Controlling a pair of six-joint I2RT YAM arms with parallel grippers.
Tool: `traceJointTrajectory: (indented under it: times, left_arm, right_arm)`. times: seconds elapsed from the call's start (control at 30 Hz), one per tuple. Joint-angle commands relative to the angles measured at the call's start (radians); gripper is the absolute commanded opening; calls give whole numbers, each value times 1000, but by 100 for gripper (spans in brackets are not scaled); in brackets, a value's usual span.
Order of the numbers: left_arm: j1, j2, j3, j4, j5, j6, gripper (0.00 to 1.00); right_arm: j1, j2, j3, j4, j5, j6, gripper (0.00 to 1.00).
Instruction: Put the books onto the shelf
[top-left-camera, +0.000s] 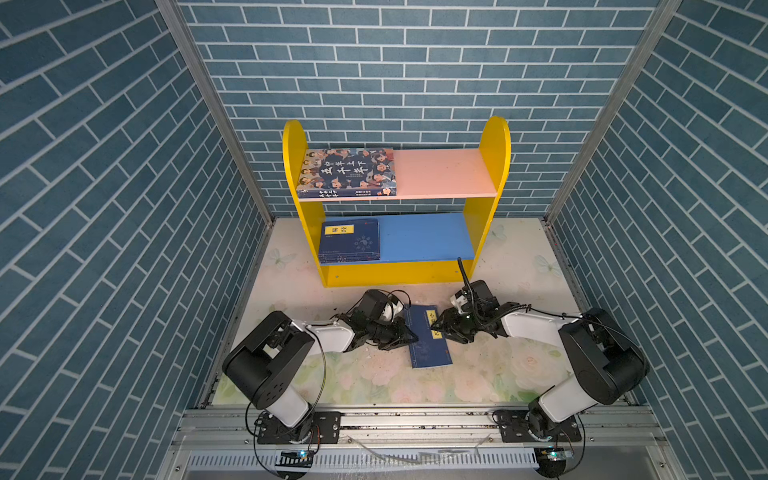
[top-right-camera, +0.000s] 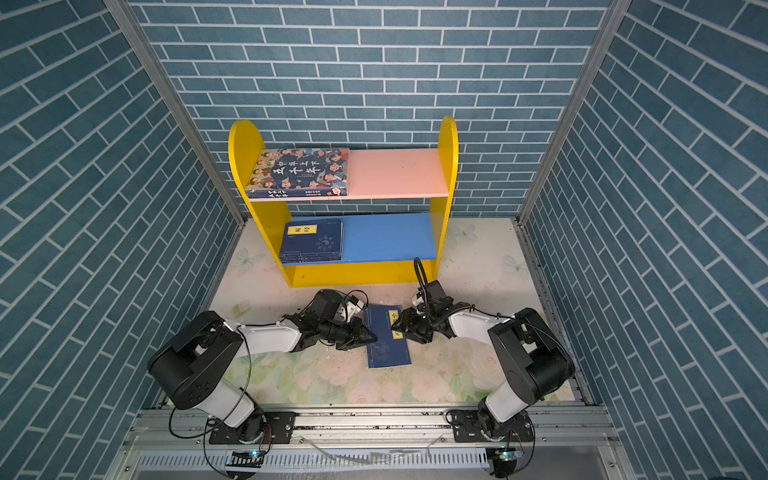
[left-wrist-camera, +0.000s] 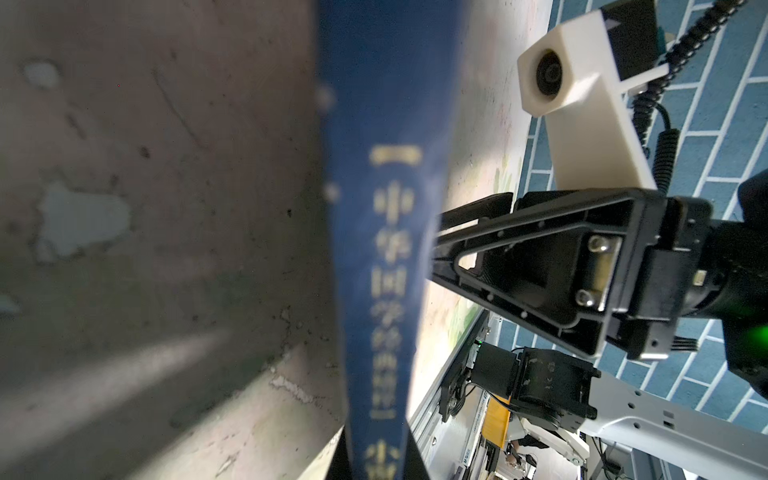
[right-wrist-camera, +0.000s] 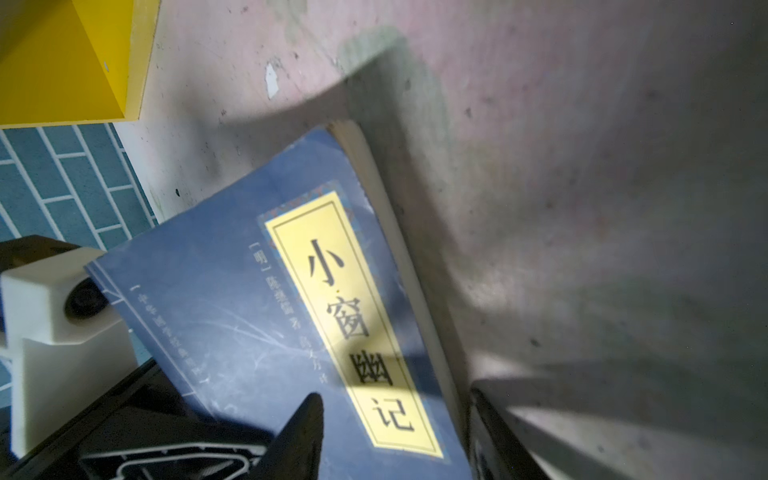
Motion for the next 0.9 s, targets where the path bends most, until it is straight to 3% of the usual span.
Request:
traceJointTrajectory:
  times: [0.0,0.33,0.53,0.7,0.87]
  left_arm:
    - [0,-51,30,-46,13,10,3]
    - [-2,-248,80,-136,173,65,2]
    - [22,-340,154,-161,226,109,2]
    - [72,-363,264,-187,237,115,1]
    - [120,-363,367,-225,187,134,0]
  right_arm:
    - [-1,-67,-16,-111,95,28,58]
    - [-4,-532,43,-460,307,100,62]
    - [-4,-795,107,-607,364,154,65]
    - [-1,-841,192,-594,335,169,67]
    - [16,-837,212,-463,305,197,68]
